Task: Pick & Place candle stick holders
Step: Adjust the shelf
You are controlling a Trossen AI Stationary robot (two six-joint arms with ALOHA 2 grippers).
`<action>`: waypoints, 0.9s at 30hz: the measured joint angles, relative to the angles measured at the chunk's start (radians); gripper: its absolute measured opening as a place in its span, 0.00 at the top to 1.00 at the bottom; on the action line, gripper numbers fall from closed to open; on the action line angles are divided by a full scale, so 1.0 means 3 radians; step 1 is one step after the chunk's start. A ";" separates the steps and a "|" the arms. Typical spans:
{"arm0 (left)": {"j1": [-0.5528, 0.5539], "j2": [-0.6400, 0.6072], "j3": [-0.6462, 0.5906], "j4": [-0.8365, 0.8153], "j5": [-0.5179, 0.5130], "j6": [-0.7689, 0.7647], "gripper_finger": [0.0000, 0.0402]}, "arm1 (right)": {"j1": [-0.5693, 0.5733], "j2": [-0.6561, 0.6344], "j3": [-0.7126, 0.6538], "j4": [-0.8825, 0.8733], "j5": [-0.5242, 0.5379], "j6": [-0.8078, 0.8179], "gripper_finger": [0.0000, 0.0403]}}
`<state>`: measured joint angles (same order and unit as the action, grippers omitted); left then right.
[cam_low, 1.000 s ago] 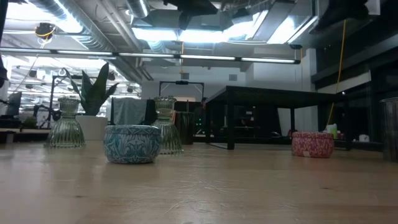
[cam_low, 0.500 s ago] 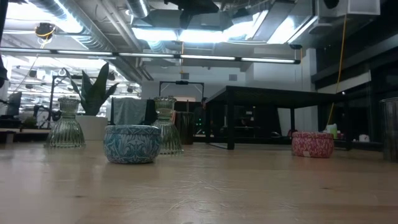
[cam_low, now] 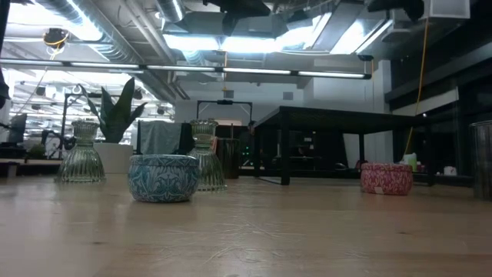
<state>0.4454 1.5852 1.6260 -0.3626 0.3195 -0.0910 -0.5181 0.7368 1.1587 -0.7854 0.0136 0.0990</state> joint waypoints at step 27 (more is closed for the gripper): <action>0.0000 0.0000 0.0000 -0.0001 0.0000 -0.0002 1.00 | -0.1230 0.0268 -0.0035 -0.1003 -0.0318 -0.0286 1.00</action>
<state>0.4454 1.5852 1.6260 -0.3630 0.3195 -0.0917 -0.8872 0.8173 1.1483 -1.0864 -0.0818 0.0132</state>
